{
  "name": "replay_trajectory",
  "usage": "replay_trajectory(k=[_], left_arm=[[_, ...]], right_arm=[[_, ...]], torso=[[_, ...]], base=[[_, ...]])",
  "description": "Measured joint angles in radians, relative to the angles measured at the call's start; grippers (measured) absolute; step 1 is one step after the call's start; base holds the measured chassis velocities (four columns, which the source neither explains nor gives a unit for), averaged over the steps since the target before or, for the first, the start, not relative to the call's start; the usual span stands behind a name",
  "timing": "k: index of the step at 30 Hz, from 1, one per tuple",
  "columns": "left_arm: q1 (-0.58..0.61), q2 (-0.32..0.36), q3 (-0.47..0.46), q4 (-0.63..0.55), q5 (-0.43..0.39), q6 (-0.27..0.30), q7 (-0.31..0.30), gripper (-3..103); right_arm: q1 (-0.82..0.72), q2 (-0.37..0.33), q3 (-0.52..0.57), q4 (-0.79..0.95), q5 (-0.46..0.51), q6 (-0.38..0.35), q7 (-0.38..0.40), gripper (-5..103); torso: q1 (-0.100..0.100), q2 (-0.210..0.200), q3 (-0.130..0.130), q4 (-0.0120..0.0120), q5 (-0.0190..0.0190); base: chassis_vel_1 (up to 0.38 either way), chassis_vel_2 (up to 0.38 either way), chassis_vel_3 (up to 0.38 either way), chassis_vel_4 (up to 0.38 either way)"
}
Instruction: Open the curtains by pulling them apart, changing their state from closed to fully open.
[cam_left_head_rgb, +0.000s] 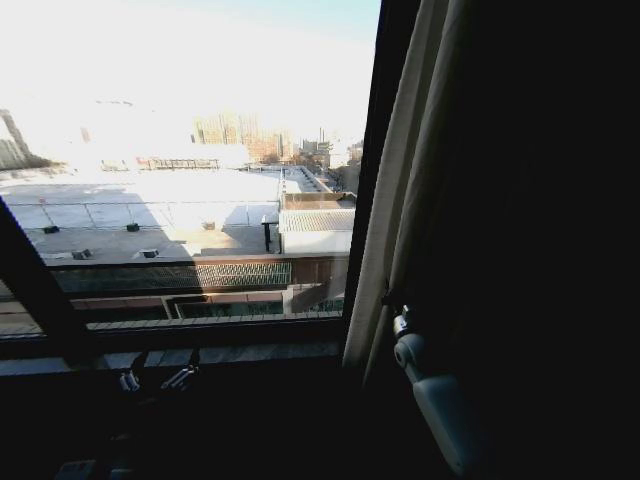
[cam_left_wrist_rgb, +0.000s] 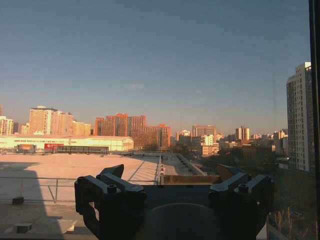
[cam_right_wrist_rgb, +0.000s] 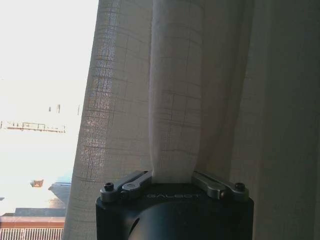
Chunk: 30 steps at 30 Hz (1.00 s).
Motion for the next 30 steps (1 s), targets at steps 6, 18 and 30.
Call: replay_trajectory(k=[6, 18, 30], left_arm=[[0.001, 0.000, 0.000, 0.002, -0.003, -0.001, 0.000, 100], [0.002, 0.000, -0.001, 0.000, -0.012, -0.001, 0.000, 100], [0.002, 0.000, -0.016, 0.003, -0.038, -0.003, -0.001, 100]], right_arm=[[0.005, -0.001, 0.001, 0.002, 0.003, -0.007, 0.022, 0], [0.033, -0.010, 0.100, -0.039, 0.045, -0.063, 0.132, 0], [0.256, -0.119, 0.275, -0.367, 0.082, -0.062, 0.127, 0]], torso=[[0.000, 0.000, 0.000, 0.0000, 0.0000], [0.000, 0.000, 0.000, -0.0001, 0.0001], [0.000, 0.000, 0.000, 0.0000, 0.0002]], base=[[0.000, 0.000, 0.000, 0.000], [0.000, 0.000, 0.000, 0.000], [0.000, 0.000, 0.000, 0.000]])
